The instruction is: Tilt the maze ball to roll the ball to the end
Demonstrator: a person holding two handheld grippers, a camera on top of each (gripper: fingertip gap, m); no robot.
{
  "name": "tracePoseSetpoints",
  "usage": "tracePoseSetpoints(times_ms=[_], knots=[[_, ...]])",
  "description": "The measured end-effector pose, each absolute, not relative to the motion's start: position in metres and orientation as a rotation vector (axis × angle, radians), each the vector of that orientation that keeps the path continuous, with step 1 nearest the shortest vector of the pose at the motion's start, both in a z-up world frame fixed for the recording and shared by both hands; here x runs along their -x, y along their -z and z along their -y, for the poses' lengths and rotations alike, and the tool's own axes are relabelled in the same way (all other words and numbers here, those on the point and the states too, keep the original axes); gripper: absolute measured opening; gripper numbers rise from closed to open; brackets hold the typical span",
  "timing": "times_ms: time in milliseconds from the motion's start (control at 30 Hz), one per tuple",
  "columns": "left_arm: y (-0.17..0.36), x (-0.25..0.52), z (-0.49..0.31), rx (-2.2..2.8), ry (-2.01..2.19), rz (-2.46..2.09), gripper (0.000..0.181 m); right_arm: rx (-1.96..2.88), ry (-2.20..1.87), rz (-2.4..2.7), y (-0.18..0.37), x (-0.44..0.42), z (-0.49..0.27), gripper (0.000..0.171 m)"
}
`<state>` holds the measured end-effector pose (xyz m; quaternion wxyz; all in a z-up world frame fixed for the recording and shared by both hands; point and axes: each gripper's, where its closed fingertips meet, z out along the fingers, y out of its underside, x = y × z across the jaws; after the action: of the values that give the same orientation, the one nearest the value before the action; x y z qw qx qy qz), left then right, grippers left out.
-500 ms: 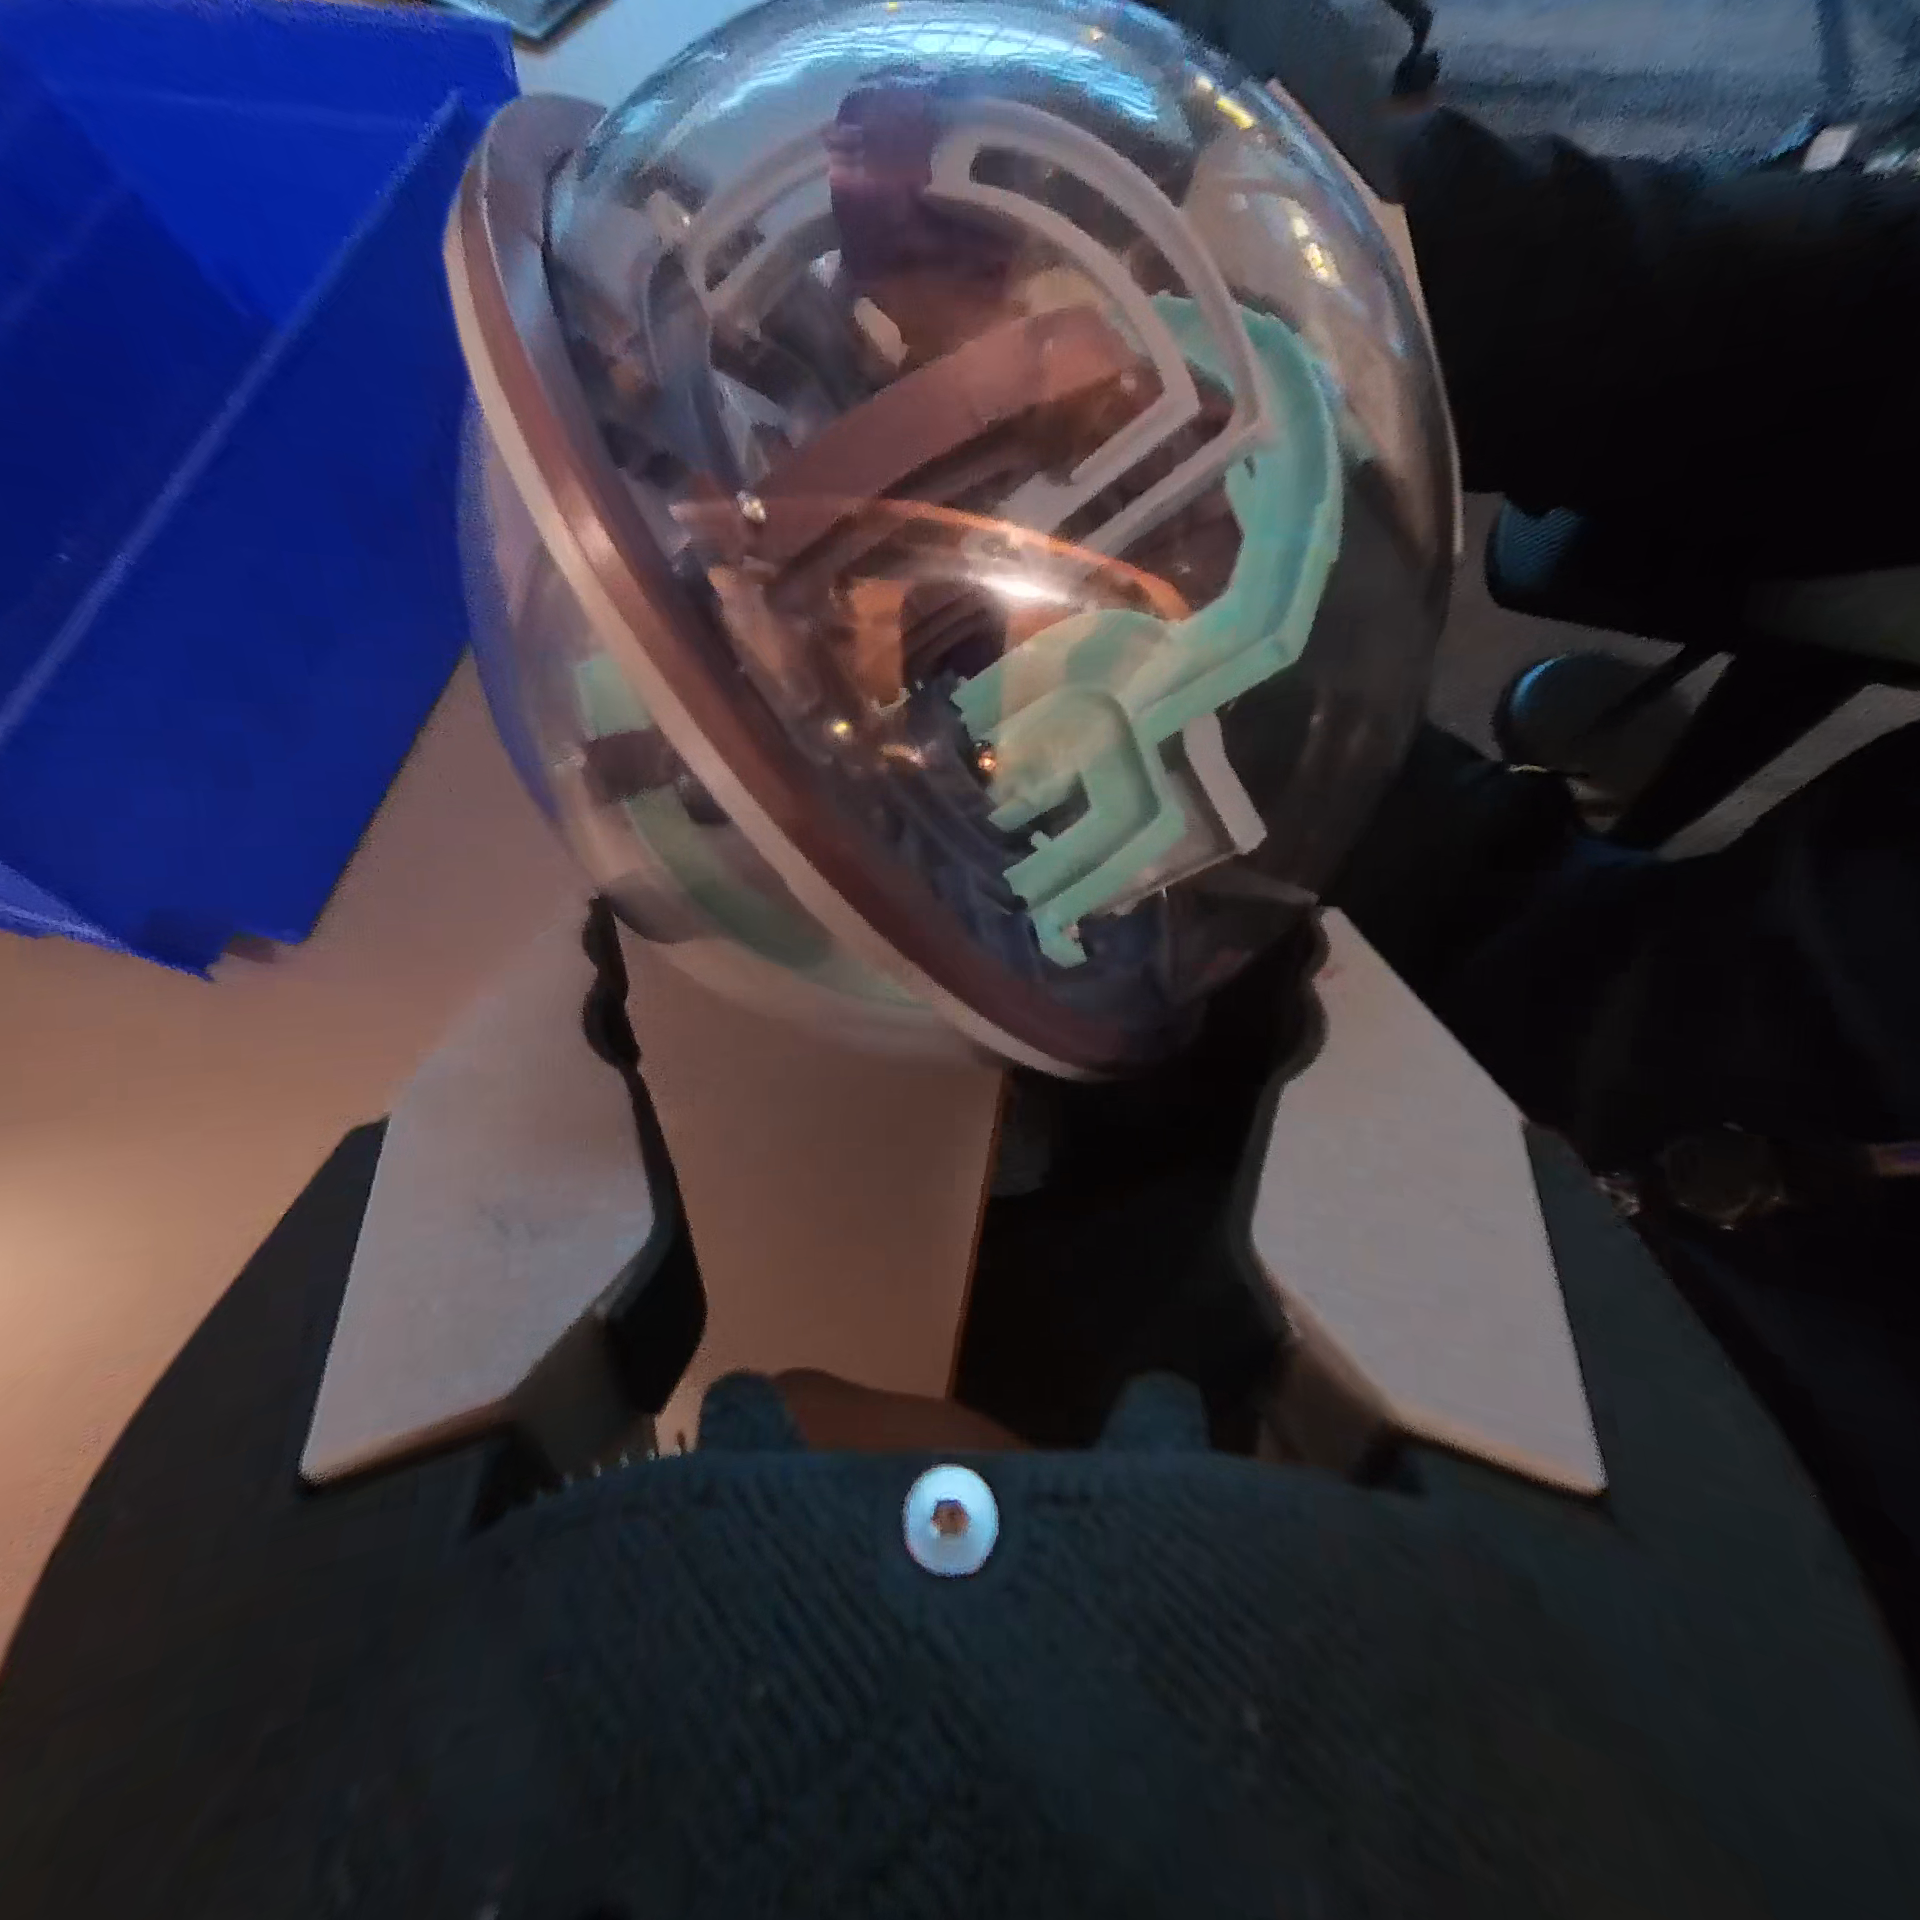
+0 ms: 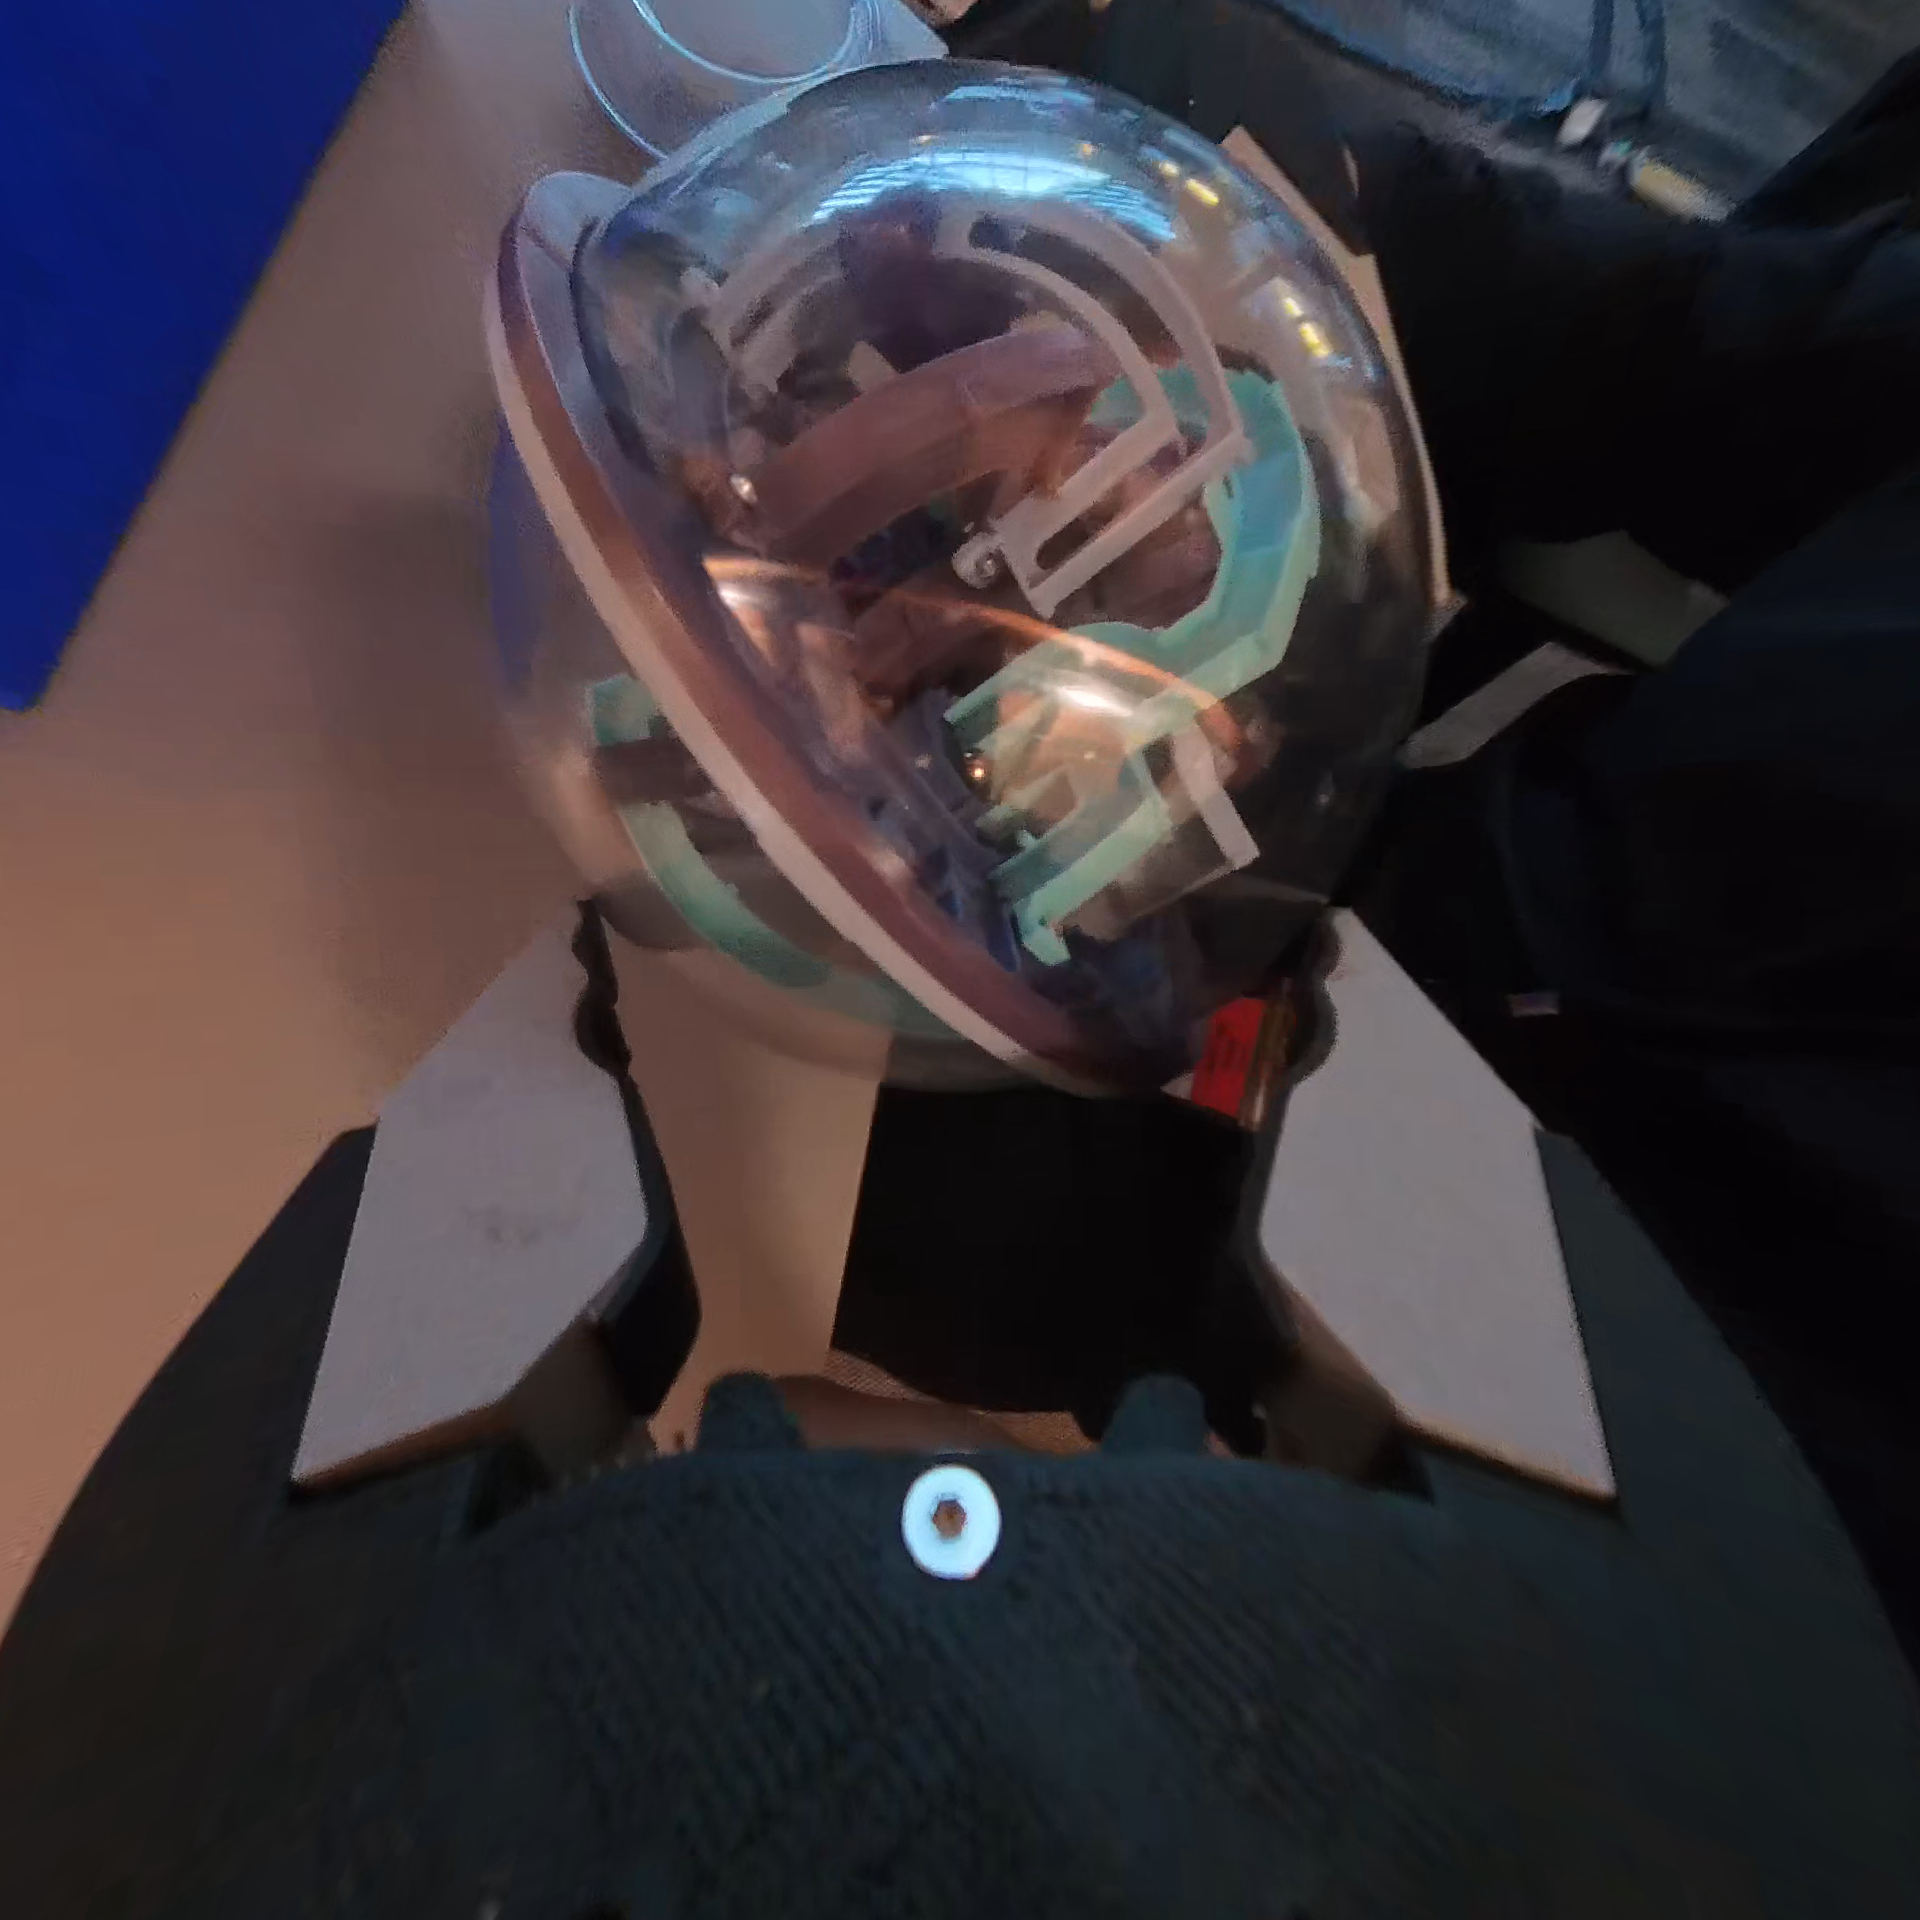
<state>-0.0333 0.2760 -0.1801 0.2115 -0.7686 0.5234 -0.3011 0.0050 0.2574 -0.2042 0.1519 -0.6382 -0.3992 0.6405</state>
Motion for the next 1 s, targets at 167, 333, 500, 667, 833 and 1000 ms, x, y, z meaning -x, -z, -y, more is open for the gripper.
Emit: tracePoseSetpoints(times_ms=[167,333,500,667,833,1000], knots=[[0.187,0.034,-0.28,2.158,1.001,-1.358,0.128,1.928,-1.915,1.049,0.206,-0.003,-0.259,0.154],[0.194,0.032,-0.284,2.183,1.04,-1.337,0.129,1.967,-1.943,1.007,0.211,-0.005,-0.264,0.155],[0.195,0.028,-0.284,2.176,1.096,-1.309,0.13,2.027,-1.936,0.996,0.21,-0.009,-0.263,0.155],[0.21,0.015,-0.285,2.132,1.123,-1.195,0.13,2.116,-1.797,1.035,0.212,-0.025,-0.278,0.154],[0.231,0.001,-0.286,2.104,1.207,-1.081,0.122,2.211,-1.633,1.123,0.211,-0.04,-0.301,0.154],[0.241,0.001,-0.28,2.059,1.194,-1.126,0.101,2.255,-1.632,1.269,0.207,-0.048,-0.308,0.153]])
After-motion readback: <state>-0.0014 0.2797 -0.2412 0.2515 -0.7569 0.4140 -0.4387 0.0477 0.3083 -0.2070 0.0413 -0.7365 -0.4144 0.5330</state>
